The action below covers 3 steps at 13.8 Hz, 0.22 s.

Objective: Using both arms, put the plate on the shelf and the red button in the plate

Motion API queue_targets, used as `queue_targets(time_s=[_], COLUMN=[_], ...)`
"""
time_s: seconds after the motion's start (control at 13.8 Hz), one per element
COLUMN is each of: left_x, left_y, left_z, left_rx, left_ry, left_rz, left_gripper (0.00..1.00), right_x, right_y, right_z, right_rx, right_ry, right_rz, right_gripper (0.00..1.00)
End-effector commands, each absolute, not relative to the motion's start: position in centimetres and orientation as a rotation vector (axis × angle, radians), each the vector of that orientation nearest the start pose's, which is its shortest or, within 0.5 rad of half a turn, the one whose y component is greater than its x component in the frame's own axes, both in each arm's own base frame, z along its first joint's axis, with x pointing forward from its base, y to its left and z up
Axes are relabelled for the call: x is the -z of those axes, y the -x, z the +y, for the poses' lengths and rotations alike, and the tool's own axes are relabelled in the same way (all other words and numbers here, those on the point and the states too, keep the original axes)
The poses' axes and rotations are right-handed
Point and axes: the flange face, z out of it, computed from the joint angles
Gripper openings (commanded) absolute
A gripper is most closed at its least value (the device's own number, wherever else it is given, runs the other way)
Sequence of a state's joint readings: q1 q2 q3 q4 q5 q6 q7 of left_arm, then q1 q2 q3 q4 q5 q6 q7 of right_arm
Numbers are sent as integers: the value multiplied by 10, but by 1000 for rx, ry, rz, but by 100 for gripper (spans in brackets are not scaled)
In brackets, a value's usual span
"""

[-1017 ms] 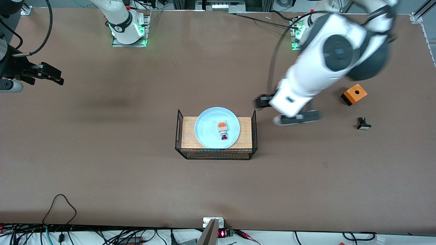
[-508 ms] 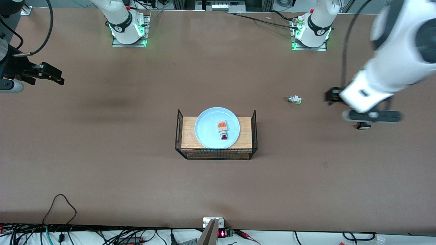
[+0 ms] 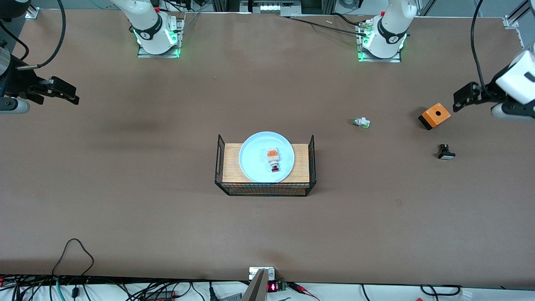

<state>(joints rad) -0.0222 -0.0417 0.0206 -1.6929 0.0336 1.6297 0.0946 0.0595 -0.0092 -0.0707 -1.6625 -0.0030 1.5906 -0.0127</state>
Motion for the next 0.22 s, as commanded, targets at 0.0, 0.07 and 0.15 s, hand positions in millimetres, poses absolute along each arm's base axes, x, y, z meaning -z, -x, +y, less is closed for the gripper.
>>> queue_targets(time_s=[0.0, 0.07, 0.15], left_x=[-602, -610, -615], left_y=[-531, -530, -529], left_z=[-2, -1, 0], left_rx=[-76, -81, -86], left_ry=[3112, 3112, 3109], left_rz=[186, 185, 187], left_gripper=[100, 100, 100], right_x=[-593, -593, -593], right_y=[-551, -551, -551], right_z=[-6, -6, -5], right_rx=[-94, -94, -92], right_ry=[3142, 3142, 3140], right_rz=[-22, -22, -22], right_gripper=[100, 100, 100])
